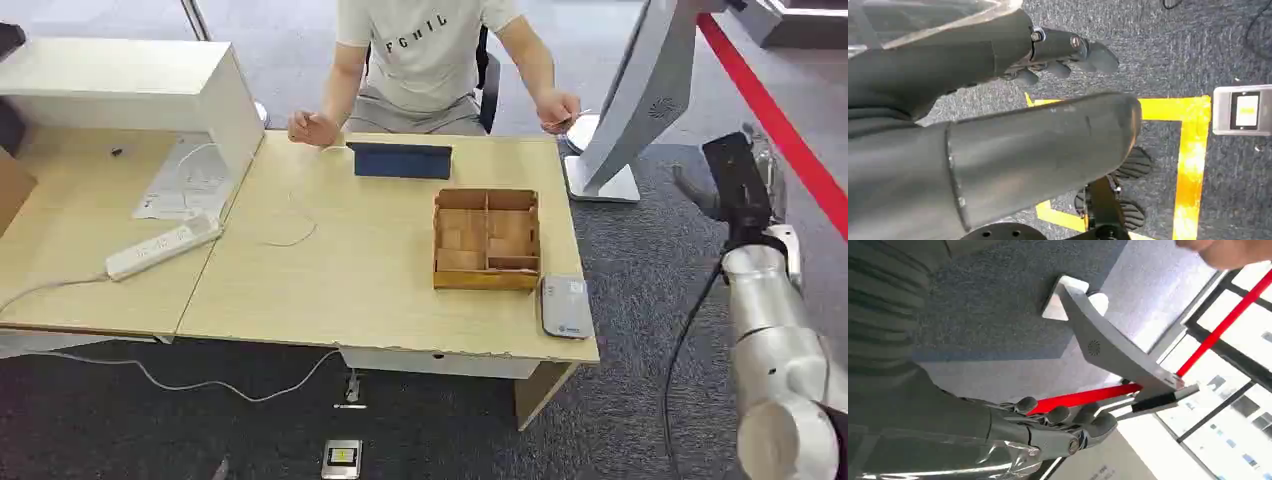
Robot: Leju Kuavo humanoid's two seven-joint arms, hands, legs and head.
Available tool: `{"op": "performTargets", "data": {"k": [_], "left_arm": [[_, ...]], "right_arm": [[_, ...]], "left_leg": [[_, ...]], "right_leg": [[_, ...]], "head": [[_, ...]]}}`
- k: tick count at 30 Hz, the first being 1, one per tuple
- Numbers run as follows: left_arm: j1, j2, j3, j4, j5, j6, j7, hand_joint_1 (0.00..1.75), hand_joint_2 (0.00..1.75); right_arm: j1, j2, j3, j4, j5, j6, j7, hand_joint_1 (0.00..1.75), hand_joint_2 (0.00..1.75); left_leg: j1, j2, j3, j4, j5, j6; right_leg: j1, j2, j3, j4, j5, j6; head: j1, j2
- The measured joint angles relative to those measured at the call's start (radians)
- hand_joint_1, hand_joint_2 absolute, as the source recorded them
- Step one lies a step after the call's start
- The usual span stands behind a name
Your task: Pass the card to the sensor for recognition and then transmit it.
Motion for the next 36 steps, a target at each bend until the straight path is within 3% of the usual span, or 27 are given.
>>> {"op": "performTargets", "data": {"k": [10,20,29,30,31,36], "left_arm": [[0.007,0.000,-0.002,0.000,0.018,0.010,0.012,0.00,0.00],[0.008,0.002,-0.010,0.000,0.012,0.008,0.018,0.00,0.00],[0.009,0.004,-0.022,0.000,0.016,0.015,0.027,0.00,0.00],[0.009,0.004,-0.023,0.000,0.017,0.017,0.031,0.00,0.00],[0.009,0.004,-0.023,0.000,0.018,0.018,0.035,0.00,0.00],[0.009,0.004,-0.026,0.000,0.019,0.022,0.047,0.00,0.00]], "right_arm": [[-0.029,0.056,0.242,-0.008,0.033,-0.042,0.100,0.00,1.75],[-0.022,0.054,0.366,-0.008,0.038,-0.095,0.115,0.00,1.75],[-0.010,0.036,0.421,-0.008,0.004,-0.083,0.126,0.00,1.75],[-0.008,0.034,0.426,-0.008,0.002,-0.081,0.125,0.17,1.75],[-0.006,0.032,0.429,-0.008,-0.001,-0.075,0.125,1.75,1.75],[-0.001,0.026,0.449,-0.010,-0.024,-0.046,0.124,1.75,1.75]], "left_leg": [[0.000,0.000,0.000,0.000,0.000,0.000],[0.000,0.001,0.000,0.000,0.000,0.000],[0.000,0.001,0.000,0.000,0.000,0.000],[0.000,0.001,0.000,0.000,0.000,0.000],[0.000,0.001,0.000,0.000,0.000,0.000],[0.000,0.001,0.000,0.000,0.000,0.000]], "right_leg": [[0.000,0.000,0.000,-0.001,0.000,0.000],[0.000,0.000,-0.001,-0.001,0.000,0.000],[0.000,0.000,-0.001,-0.001,0.000,0.000],[0.000,0.000,-0.001,-0.001,0.000,0.000],[0.000,0.000,-0.001,-0.001,0.000,0.000],[0.000,0.000,-0.001,-0.001,0.000,0.000]], "head": [[0.000,0.000],[0.000,0.000],[0.000,0.000],[0.000,0.000],[0.000,0.000],[0.000,0.000]]}}
